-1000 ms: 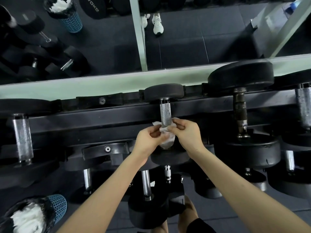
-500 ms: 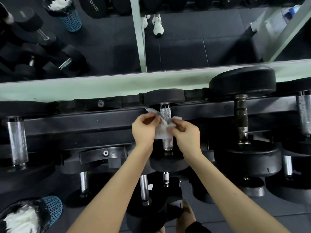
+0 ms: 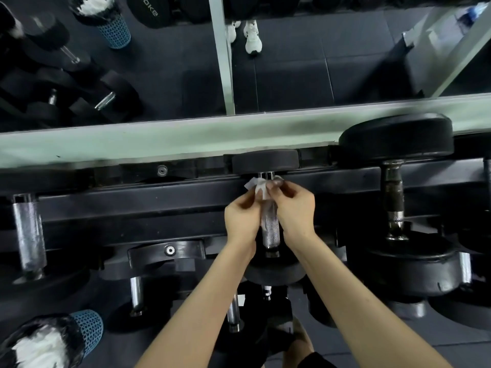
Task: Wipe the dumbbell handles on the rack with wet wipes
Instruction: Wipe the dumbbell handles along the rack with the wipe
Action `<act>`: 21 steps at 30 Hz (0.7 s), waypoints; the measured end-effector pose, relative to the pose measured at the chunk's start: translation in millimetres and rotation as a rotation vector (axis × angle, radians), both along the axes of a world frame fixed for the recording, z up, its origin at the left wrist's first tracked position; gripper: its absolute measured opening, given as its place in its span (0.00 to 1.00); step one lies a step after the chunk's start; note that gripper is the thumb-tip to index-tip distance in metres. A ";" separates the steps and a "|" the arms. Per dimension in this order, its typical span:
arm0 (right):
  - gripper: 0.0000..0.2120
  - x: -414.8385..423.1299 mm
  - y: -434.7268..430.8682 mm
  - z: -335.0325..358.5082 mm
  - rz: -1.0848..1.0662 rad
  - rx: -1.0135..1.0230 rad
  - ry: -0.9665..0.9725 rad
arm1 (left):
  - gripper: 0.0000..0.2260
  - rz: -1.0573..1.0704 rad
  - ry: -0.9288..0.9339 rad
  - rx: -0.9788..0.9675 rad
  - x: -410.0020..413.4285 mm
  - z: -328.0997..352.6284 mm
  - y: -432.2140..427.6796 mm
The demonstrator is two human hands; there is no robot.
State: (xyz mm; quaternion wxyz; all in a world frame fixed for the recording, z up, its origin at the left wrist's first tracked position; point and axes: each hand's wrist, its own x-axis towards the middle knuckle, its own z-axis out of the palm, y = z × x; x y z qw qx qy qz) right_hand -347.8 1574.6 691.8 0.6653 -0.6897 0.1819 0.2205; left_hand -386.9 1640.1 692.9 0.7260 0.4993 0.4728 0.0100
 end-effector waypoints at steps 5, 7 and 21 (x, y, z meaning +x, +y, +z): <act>0.04 8.1 3.1 -5.6 -0.026 -0.005 -0.012 | 0.03 0.061 0.012 -0.021 19.3 0.1 6.5; 0.04 2.3 -1.9 -6.8 0.005 -0.006 -0.030 | 0.03 0.045 0.009 -0.028 18.1 0.5 7.8; 0.03 2.3 -22.9 -5.6 0.161 -0.008 0.010 | 0.11 -0.139 -0.008 0.113 -5.7 -5.4 13.3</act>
